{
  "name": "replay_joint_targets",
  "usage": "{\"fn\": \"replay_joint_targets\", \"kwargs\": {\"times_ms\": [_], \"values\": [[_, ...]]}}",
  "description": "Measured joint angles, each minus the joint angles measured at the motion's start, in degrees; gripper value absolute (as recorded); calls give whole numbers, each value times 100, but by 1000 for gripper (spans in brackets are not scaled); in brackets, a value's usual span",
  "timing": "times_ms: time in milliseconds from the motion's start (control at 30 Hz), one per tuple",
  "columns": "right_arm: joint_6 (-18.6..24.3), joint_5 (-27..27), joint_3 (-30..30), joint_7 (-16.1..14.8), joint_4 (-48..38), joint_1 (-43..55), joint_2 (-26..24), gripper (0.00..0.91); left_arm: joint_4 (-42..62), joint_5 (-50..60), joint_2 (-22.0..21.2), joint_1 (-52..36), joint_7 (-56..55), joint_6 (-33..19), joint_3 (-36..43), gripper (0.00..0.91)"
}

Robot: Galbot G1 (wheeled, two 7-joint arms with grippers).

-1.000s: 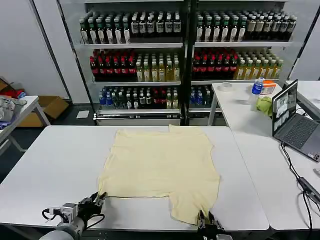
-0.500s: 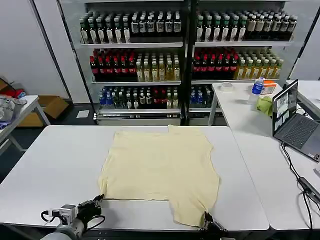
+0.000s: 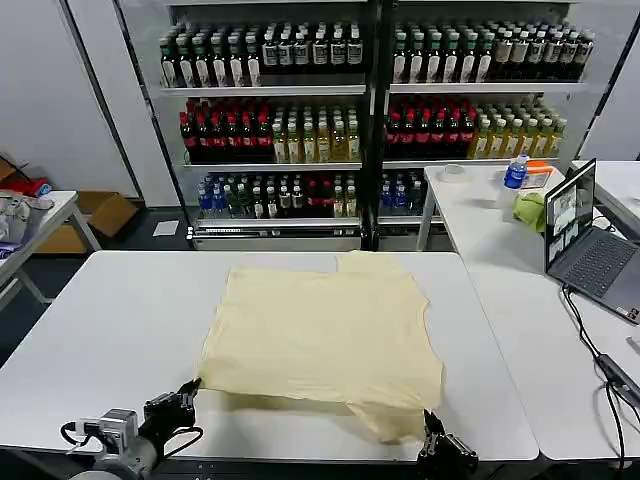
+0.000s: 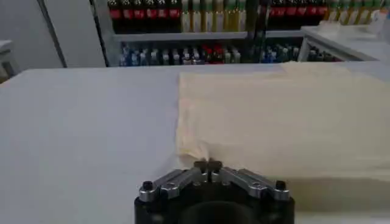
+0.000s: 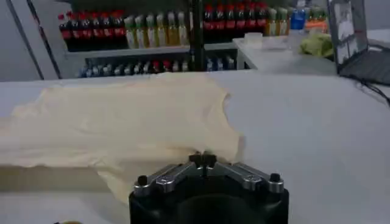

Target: Fold and organize the clothes.

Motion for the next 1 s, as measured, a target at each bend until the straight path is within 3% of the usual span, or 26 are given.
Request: {"fn": "replay_joint_targets", "kwargs": {"times_ms": [533, 1000], "values": [[171, 395, 227, -119, -540, 1082, -573, 0, 190, -88, 198, -465, 106, -117, 170, 10], [15, 611, -169, -95, -1556, 2555, -915, 0, 1027, 100, 145, -1375, 162, -236, 745, 10]]}}
